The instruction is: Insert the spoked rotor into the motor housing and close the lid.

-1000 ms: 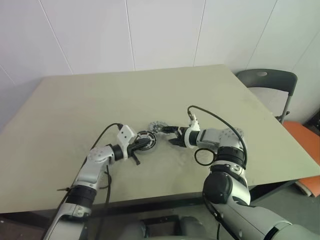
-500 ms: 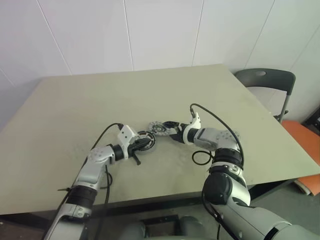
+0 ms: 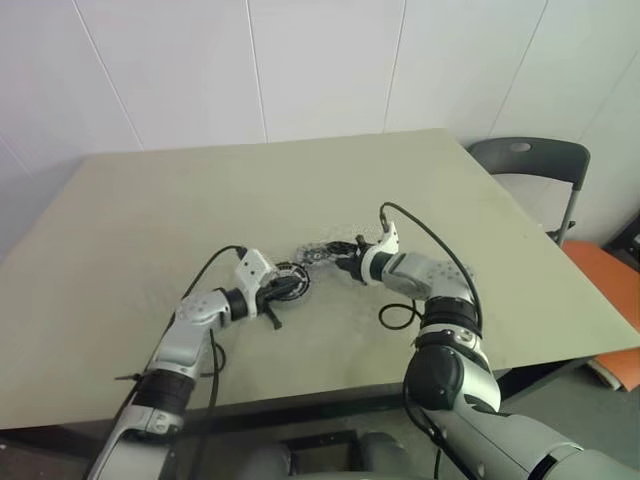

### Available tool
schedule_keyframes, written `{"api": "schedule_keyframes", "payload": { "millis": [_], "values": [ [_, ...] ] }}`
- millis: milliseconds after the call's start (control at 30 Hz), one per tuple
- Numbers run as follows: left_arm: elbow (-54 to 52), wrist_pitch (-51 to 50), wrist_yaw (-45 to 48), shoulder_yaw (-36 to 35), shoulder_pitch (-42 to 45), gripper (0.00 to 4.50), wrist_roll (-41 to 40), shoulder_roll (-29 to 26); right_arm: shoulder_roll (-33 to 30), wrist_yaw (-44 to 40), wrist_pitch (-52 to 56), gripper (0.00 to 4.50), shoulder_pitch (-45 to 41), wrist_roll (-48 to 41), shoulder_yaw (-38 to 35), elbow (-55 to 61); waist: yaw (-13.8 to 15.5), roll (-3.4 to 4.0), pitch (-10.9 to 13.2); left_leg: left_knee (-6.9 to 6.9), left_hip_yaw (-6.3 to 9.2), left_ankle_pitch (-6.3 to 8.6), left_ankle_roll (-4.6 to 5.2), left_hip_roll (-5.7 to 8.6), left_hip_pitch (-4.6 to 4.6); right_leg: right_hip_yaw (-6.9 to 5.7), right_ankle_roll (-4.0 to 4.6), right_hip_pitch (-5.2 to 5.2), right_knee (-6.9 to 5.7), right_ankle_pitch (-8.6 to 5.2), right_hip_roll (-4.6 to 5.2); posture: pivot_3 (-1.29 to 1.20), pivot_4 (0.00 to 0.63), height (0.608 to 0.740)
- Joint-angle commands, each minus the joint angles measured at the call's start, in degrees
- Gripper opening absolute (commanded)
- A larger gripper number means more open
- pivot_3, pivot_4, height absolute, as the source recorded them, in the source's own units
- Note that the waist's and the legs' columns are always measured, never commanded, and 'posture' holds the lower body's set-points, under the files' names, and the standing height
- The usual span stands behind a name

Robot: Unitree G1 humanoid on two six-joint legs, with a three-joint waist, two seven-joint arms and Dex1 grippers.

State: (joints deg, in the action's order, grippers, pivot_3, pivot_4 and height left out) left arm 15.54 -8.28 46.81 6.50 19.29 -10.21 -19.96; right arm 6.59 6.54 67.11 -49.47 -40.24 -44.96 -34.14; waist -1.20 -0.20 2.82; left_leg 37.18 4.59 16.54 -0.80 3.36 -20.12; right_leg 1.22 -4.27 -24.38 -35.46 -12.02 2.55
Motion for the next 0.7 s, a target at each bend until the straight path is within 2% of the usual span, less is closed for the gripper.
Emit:
{"api": "schedule_keyframes", "payload": {
  "millis": [33, 100, 300, 400, 533, 700],
  "values": [
    [1.01, -1.54, -1.81, -0.33, 0.60, 0.00, 1.77, -1.35, 3.61, 0.44, -0.67, 0.60, -0.52, -3.06, 1.50, 0.40, -0.06, 0.01, -0.01, 0.00, -0.01, 0.00, 0.00, -0.02, 0.04, 0.01, 0.00, 0.03, -0.02, 0.00, -0.03, 0.00, 0.000, 0.740],
    [1.26, -1.80, -2.02, -0.35, 0.67, 0.00, 1.93, -1.34, 3.26, 0.61, -0.91, 0.04, -0.29, -3.49, 2.18, 0.15, -0.09, 0.03, -0.02, 0.00, -0.02, 0.00, 0.01, -0.05, 0.14, 0.02, 0.01, 0.10, -0.05, 0.00, -0.08, 0.00, 0.000, 0.740],
    [1.50, -2.47, -2.17, -0.39, 0.83, 0.00, 2.05, -1.28, 2.23, -0.92, 0.11, 0.04, 0.67, -3.58, 5.99, 0.83, -0.59, 0.08, 0.00, -0.03, -0.05, 0.00, 0.01, -0.12, 0.67, 0.01, -0.16, 0.65, 0.00, -0.13, -0.17, 0.00, 0.000, 0.740],
    [1.45, -2.69, -2.12, -0.36, 0.69, 0.00, 1.99, -1.31, 1.72, -4.27, -0.50, 0.04, 1.57, -2.86, 9.99, 3.10, -1.32, 0.09, 0.00, -0.02, -0.03, 0.00, 0.01, -0.12, 0.75, 0.01, -0.18, 0.80, 0.07, -0.15, -0.15, 0.00, 0.000, 0.740],
    [1.46, -2.95, -2.12, -0.37, 0.63, 0.00, 1.76, -1.29, -0.12, -12.52, -1.14, 0.04, 3.26, -2.50, 17.83, 9.00, -1.48, 0.10, 0.01, -0.05, -0.02, 0.00, 0.01, -0.12, 0.74, 0.00, -0.19, 0.79, 0.15, -0.14, -0.15, 0.00, 0.000, 0.740],
    [1.18, -3.27, -1.73, -0.37, 0.50, 0.00, 1.50, -1.39, -5.67, -23.04, -3.01, 0.04, 5.29, 1.91, 30.70, 13.81, -1.43, 0.12, 0.02, -0.04, -0.01, 0.00, 0.01, -0.12, 0.73, -0.01, -0.20, 0.79, 0.14, -0.14, -0.13, 0.00, 0.000, 0.740]
  ]
}}
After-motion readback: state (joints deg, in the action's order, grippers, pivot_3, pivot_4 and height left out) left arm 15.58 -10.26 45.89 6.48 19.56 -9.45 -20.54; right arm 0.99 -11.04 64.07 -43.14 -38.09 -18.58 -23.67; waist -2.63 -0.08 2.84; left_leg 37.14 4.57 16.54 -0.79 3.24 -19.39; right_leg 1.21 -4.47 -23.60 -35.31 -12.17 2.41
